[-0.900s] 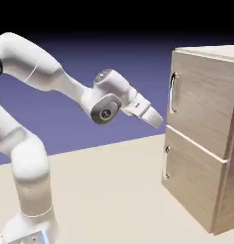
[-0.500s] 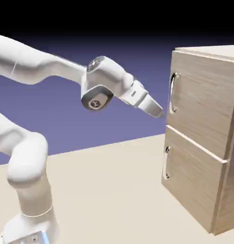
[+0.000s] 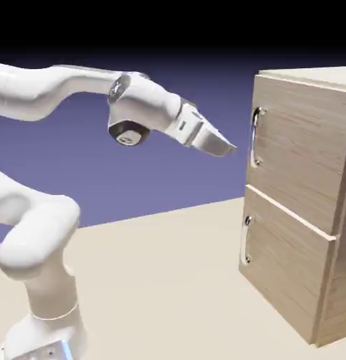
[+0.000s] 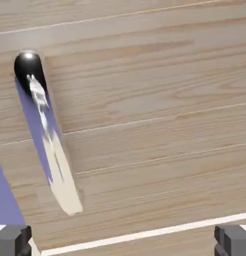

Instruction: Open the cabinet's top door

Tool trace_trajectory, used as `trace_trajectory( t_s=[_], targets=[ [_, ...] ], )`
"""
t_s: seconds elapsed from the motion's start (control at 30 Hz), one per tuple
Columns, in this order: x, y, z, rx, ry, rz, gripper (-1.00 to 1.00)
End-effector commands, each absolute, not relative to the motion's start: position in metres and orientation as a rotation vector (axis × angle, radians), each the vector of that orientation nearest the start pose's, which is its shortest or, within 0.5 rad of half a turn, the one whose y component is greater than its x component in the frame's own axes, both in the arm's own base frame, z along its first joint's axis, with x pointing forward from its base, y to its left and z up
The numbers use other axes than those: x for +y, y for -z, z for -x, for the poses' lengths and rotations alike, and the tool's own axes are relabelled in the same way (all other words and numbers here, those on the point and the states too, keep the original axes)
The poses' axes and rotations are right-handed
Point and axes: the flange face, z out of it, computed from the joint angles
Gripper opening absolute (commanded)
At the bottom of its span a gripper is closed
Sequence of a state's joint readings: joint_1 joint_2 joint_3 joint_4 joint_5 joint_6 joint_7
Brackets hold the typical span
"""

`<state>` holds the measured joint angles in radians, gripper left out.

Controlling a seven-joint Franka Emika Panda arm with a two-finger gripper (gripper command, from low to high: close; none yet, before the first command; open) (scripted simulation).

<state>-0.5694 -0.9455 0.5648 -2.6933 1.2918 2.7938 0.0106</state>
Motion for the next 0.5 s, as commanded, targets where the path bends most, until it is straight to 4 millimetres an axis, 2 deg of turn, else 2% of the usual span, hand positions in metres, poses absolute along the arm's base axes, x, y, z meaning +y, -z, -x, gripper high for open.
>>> trace_trajectory(
  t_s=[0.0, 0.23, 0.47],
  targets=[
    [-0.012, -0.559, -0.34, 1.096, 1.326, 2.049, 0.0],
    [0.004, -0.557, -0.341, 1.042, 1.416, 1.969, 0.0],
    [0.02, -0.546, -0.351, 0.97, 1.519, 1.897, 0.0]
  ],
)
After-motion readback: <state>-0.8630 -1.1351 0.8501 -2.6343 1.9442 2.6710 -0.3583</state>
